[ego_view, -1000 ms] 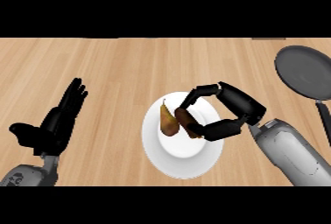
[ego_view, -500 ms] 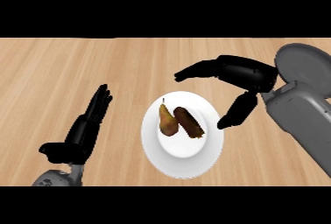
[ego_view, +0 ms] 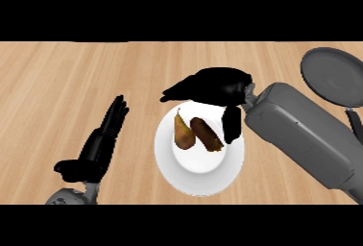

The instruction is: Pick the sweet potato from the plate and place it in the pan

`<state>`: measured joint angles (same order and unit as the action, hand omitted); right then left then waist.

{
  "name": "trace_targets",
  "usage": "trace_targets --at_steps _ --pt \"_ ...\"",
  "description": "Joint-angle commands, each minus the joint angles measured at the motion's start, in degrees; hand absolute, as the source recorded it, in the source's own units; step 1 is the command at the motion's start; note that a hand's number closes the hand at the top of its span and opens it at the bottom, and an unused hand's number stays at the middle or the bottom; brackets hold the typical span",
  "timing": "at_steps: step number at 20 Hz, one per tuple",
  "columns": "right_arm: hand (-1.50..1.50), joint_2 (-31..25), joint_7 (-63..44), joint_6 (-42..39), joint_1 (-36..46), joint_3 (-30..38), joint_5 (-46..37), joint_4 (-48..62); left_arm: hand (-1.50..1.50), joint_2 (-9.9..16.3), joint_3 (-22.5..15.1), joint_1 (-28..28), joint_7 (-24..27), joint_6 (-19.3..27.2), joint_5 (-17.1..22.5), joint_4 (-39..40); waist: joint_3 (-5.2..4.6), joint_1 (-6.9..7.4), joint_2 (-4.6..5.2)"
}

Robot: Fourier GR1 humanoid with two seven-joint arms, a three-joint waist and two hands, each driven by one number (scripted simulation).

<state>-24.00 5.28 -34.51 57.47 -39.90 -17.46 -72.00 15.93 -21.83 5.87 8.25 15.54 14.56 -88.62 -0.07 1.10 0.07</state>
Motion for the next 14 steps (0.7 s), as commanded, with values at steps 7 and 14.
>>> trace_targets --at_steps 7,14 --pt "-1.5 6.2 -2.3 -3.7 1.6 -15.4 -17.3 5.6 0.0 -1.4 1.4 0.7 1.4 -1.1 -0.5 2.3 0.03 -0.28 0.12" --pt "-1.5 8.4 -1.9 -0.9 -3.6 -16.7 -27.0 8.5 0.0 -0.8 1.7 -2.8 0.9 -2.6 -2.0 -1.1 0.06 -0.51 -0.02"
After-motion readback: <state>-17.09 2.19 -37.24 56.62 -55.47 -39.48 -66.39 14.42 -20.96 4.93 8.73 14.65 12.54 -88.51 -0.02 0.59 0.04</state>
